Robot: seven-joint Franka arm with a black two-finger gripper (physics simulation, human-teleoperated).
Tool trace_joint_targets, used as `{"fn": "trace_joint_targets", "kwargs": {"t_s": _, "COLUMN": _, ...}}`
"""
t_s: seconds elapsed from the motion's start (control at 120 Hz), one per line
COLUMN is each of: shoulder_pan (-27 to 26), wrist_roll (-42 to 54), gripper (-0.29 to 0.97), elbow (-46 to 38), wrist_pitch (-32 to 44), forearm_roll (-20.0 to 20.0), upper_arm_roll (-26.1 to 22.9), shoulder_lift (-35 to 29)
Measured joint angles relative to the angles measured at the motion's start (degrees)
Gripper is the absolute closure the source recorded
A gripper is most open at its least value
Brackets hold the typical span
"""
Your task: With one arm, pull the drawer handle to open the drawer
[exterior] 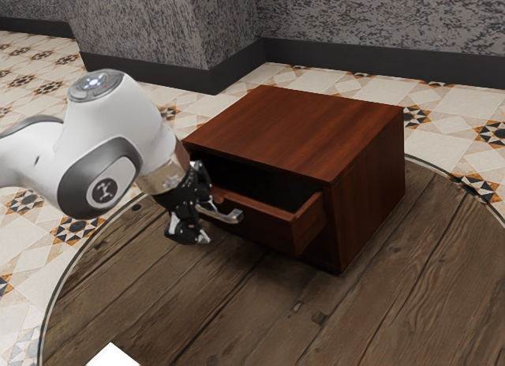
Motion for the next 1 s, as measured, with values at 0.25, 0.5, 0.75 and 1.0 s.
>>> {"fn": "trace_joint_targets", "kwargs": {"t_s": 0.25, "shoulder_pan": 0.17, "wrist_roll": -0.03, "gripper": 0.37, "elbow": -3.23, "wrist_pitch": -0.32, "forearm_roll": -0.21, "upper_arm_roll": -0.07, "shoulder_lift": -3.6}}
{"fn": "trace_joint_targets", "kwargs": {"t_s": 0.5, "shoulder_pan": 0.11, "wrist_roll": -0.17, "gripper": 0.37, "elbow": -5.64, "wrist_pitch": -0.9, "forearm_roll": 0.32, "upper_arm_roll": -0.01, "shoulder_lift": -6.7}}
{"fn": "trace_joint_targets", "kwargs": {"t_s": 0.75, "shoulder_pan": 0.59, "wrist_roll": -0.26, "gripper": 0.37, "elbow": -6.82, "wrist_pitch": -2.74, "forearm_roll": 0.7, "upper_arm_roll": -0.02, "shoulder_lift": -8.97}}
{"fn": "trace_joint_targets", "kwargs": {"t_s": 1.0, "shoulder_pan": 0.73, "wrist_roll": -0.17, "gripper": 0.37, "elbow": -8.05, "wrist_pitch": -4.24, "forearm_roll": 0.68, "upper_arm_roll": -0.07, "shoulder_lift": -10.96}}
